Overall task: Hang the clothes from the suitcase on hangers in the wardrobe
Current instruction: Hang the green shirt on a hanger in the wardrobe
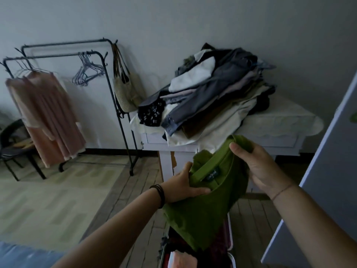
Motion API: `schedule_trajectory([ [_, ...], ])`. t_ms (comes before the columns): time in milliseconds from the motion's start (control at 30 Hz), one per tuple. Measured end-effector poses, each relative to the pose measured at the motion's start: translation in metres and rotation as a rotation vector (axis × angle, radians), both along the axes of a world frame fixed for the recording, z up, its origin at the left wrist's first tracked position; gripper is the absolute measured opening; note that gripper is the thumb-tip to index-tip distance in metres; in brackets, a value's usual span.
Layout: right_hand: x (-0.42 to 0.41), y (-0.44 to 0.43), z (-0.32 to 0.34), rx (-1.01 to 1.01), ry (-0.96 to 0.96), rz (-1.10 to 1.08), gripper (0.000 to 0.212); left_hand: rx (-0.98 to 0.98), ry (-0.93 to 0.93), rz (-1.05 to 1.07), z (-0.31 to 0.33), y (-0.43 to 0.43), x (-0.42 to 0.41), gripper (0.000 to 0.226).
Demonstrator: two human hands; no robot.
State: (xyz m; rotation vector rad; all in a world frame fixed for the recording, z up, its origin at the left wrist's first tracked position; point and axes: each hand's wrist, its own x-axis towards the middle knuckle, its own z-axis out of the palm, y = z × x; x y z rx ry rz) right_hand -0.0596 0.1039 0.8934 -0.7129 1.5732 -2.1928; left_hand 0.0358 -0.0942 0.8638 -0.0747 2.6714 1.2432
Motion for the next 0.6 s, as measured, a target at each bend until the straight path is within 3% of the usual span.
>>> schedule_trajectory([
  [167, -0.002, 0.001, 0.029, -0.117, -0.065, -0.039, 0.082, 0.075, 0.145, 0.067, 0.004, 0.003, 0.008, 0.067],
  [333, -0.003, -0.001, 0.036, -0.207, -0.108, -0.062, 0.060, 0.123, 0.154, 0.115, -0.006, 0.005, 0.003, 0.053],
  [500, -0.013, -0.002, 0.035, -0.193, -0.101, -0.153, 0.077, 0.058, 0.149, 0.005, -0.013, -0.001, -0.016, 0.032],
  [600, -0.024, 0.006, 0.035, -0.161, -0.085, -0.220, 0.076, 0.160, 0.158, 0.060, -0.011, -0.011, -0.030, 0.029],
])
